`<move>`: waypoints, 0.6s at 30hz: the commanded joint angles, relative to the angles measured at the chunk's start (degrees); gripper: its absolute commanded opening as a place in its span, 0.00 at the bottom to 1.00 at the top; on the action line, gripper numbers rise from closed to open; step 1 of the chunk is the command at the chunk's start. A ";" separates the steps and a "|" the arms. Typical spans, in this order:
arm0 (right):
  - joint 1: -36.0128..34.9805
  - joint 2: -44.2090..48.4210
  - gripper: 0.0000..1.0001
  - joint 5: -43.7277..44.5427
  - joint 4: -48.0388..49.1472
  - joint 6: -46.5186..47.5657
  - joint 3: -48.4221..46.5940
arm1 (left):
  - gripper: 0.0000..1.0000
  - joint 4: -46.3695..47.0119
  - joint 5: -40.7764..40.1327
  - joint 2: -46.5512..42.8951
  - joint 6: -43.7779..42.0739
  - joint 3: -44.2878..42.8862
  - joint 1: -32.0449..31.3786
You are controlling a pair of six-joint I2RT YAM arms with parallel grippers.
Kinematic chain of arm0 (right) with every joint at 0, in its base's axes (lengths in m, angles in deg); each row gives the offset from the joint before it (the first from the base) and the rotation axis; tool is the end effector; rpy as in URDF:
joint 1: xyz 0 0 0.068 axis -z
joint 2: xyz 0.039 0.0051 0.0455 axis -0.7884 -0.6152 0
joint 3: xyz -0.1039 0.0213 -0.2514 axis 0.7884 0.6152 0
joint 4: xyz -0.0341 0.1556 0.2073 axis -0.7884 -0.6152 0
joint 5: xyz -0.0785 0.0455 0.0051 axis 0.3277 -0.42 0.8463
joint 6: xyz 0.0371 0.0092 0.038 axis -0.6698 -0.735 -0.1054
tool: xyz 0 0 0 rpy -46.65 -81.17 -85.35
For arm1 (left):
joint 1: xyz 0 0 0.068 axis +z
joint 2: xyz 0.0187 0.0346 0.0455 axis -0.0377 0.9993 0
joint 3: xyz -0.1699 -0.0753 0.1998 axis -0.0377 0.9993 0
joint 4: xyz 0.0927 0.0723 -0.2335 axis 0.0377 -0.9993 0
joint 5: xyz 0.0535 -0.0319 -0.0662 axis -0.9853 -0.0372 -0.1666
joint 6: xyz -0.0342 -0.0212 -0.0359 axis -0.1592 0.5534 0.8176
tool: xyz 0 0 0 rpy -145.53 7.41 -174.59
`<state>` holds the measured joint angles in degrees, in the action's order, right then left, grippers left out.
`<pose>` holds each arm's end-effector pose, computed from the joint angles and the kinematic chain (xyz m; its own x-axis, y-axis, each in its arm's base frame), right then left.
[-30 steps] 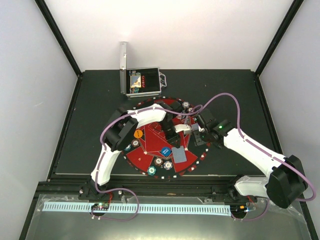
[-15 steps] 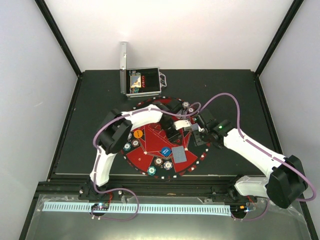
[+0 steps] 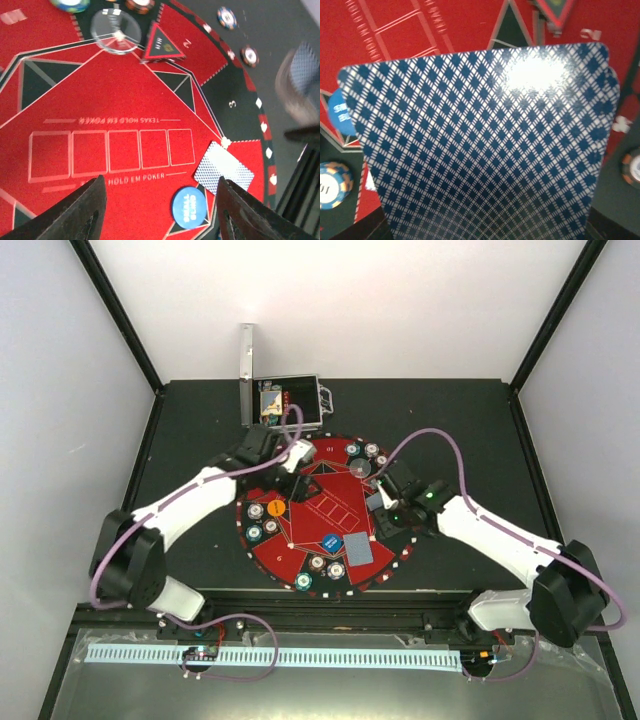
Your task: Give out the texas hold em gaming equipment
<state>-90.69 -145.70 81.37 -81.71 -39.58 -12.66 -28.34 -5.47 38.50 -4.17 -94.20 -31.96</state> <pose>0.1865 0.1470 0.2294 -0.8470 -0.3605 -0.3906 -0.4120 0.9096 0.0538 0.2685 -0.1735 0.2404 -0.6900 0.4002 -0.6031 0.6892 0.6178 -0.3786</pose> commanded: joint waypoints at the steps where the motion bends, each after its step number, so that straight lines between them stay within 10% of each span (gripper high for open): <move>1: -6.00 -2.64 0.60 -3.89 2.80 4.72 -3.22 | 0.64 8.73 4.76 -11.45 18.75 7.10 4.66; 18: -17.17 -6.71 0.60 -11.29 6.98 9.15 -8.21 | 0.74 4.77 26.45 -12.18 22.86 14.58 6.36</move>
<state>-106.84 -152.32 71.69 -76.18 -31.65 -19.11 -23.36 16.56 23.46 18.23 -79.84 -25.12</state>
